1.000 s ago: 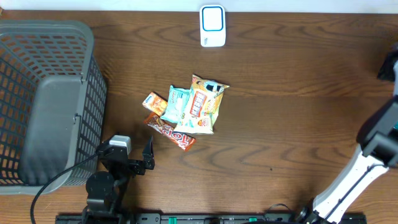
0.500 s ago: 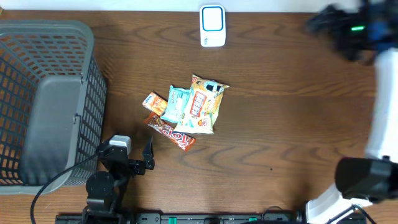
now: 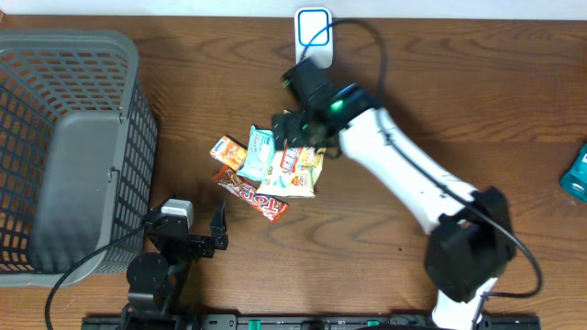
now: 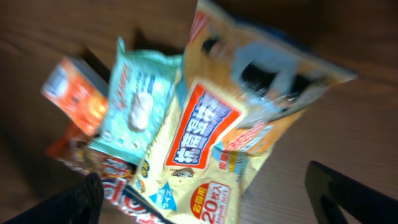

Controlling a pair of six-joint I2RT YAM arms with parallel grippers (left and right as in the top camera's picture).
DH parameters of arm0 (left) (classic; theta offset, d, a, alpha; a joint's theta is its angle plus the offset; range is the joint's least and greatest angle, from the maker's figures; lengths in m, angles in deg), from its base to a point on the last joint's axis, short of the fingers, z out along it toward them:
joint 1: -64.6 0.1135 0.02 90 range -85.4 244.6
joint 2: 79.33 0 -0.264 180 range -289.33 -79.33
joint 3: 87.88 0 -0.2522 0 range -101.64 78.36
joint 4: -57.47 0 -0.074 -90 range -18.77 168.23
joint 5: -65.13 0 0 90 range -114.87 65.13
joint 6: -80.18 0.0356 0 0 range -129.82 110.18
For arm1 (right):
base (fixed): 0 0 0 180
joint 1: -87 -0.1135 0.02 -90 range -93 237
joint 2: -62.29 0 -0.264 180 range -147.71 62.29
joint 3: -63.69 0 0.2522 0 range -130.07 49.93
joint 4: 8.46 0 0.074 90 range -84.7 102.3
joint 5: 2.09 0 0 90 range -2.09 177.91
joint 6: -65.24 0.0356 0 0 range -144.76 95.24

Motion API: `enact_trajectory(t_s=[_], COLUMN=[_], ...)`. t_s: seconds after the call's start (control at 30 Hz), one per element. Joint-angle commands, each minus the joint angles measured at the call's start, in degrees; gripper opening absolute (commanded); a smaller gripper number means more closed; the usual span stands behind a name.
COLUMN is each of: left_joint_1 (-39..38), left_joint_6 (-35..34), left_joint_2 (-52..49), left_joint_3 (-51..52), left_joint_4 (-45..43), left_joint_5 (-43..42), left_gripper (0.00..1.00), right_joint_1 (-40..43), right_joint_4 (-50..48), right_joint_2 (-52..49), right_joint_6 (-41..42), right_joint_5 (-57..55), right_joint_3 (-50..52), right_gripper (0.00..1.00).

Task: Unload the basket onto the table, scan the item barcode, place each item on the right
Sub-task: 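Return the right gripper to the pile and grasp the yellow snack bag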

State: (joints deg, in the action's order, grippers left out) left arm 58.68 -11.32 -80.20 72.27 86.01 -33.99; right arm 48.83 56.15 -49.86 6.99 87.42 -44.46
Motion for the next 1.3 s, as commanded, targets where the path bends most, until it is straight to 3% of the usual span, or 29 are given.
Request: enact_trajectory(t_s=[0.0, 0.13, 0.43, 0.57, 0.77, 0.97, 1.13, 1.27], left_joint_1=[-0.3, -0.3, -0.3, -0.3, -0.3, -0.3, -0.3, -0.3], left_joint_6=[-0.1, -0.1, -0.1, -0.1, -0.1, -0.1, -0.1, -0.1], left_joint_2=[0.3, 0.3, 0.3, 0.3, 0.3, 0.3, 0.3, 0.3], left_joint_3=[1.3, 1.3, 1.3, 1.3, 1.3, 1.3, 1.3, 1.3], left_joint_4=[0.4, 0.4, 0.4, 0.4, 0.4, 0.4, 0.4, 0.4], left_joint_5=[-0.7, -0.7, -0.7, -0.7, -0.7, -0.7, -0.7, -0.7], left_gripper=[0.98, 0.98, 0.98, 0.98, 0.98, 0.98, 0.98, 0.98], right_joint_1=[-2.6, -5.2, -6.6, -6.6, -7.0, -11.0, -15.3, -16.6], right_joint_4=[1.0, 4.1, 10.1, 12.2, 13.7, 14.2, 8.9, -0.4], right_joint_2=[-4.4, -5.7, -5.9, -5.6, -0.9, -0.2, -0.2, -0.2], right_joint_6=[4.5, 4.5, 6.6, 5.7, -5.6, -15.0, -22.2, -25.9], right_joint_5=[-5.8, -5.8, -3.8, -4.1, -7.9, -17.8, -18.1, -20.3], right_joint_3=[1.5, 1.5, 3.9, 3.9, 3.7, 4.7, 9.0, 14.6], right_gripper=[0.83, 0.80, 0.59, 0.68, 0.80, 0.81, 0.82, 0.95])
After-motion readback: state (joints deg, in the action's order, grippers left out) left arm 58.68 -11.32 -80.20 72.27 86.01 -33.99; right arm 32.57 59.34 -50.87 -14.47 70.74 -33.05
